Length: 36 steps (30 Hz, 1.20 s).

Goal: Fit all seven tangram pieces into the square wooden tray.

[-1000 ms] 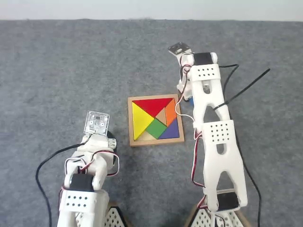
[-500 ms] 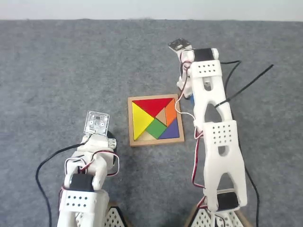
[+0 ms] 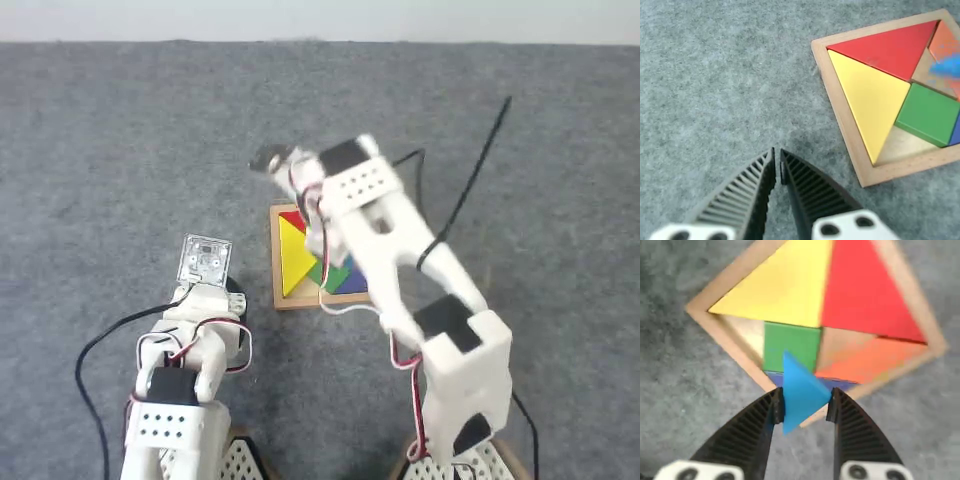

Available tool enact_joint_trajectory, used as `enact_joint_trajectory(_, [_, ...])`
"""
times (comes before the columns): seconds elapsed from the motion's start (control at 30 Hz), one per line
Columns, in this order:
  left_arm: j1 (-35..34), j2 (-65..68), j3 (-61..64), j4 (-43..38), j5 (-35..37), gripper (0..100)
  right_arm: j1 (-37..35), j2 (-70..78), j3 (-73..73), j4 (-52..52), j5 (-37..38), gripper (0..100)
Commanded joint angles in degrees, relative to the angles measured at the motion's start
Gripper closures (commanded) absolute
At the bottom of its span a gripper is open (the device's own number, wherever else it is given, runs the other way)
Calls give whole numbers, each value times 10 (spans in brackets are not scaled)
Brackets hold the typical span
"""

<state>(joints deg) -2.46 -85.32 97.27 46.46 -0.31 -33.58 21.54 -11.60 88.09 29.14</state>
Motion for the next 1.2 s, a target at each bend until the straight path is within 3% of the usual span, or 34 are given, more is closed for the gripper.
enact_joint_trajectory(0.0, [-3,-7,-5,3,4,985,-34,-62,111,-101,29,887])
enact_joint_trajectory(0.33, [-3,-7,-5,3,4,985,-81,-59,156,-183,39,883])
enact_joint_trajectory(1.17, [-3,-7,-5,3,4,985,-95,-66,178,-165,21,881])
